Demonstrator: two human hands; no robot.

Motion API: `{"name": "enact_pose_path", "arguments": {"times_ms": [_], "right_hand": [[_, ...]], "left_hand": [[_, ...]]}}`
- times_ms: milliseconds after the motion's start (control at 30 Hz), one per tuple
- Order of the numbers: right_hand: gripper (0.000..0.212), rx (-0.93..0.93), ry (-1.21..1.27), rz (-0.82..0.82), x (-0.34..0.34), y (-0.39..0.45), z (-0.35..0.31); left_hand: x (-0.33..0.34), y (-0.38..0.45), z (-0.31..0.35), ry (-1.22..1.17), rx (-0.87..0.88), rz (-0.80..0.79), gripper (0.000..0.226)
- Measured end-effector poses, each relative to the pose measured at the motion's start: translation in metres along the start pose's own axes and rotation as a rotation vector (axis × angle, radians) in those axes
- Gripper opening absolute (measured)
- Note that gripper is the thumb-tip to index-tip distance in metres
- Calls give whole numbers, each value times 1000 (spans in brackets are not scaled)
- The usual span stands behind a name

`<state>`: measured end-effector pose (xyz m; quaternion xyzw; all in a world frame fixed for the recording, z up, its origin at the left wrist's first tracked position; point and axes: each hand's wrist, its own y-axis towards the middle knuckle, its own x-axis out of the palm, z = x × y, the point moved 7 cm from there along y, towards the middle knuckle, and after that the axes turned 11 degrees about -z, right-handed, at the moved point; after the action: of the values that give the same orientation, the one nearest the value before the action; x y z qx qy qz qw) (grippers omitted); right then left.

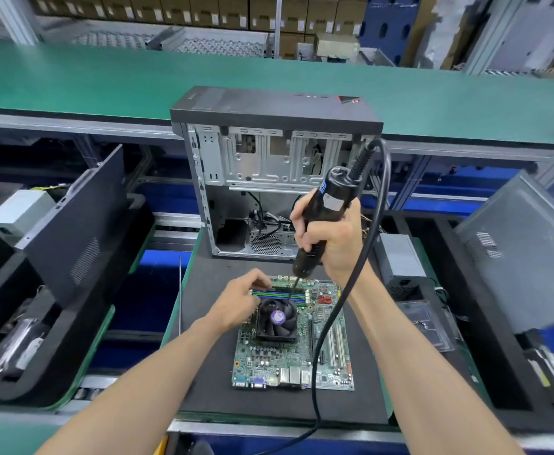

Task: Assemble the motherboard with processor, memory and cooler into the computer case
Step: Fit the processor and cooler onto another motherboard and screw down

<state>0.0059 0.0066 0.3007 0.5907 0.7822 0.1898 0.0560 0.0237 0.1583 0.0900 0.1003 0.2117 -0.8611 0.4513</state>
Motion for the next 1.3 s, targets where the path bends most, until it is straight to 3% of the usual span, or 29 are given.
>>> {"name": "enact_pose_path", "arguments": {"times_ms": [67, 167, 500, 933, 1033, 1200, 1300], "right_hand": [[28, -17, 43, 5, 6, 6, 3], [32, -31, 101, -3, 15, 13, 13], [32, 4, 84, -4, 31, 26, 45], [30, 47, 17, -5, 34, 28, 55], [29, 56, 8, -55, 42, 29, 56], [31, 125, 34, -310, 64, 34, 63], [30, 131, 4, -118, 60, 34, 69]], "left_hand": [[-12, -6, -14, 23, -47, 54, 42], [-12, -7, -31, 102, -106, 7, 35], [-17, -5, -41, 39, -24, 72, 29], [-19, -5, -46, 15, -87, 155, 13], [-20, -5, -44, 36, -74, 164, 11], [-20, -8, -43, 76, -56, 166, 9], [-19, -10, -46, 64, -80, 185, 8]]}}
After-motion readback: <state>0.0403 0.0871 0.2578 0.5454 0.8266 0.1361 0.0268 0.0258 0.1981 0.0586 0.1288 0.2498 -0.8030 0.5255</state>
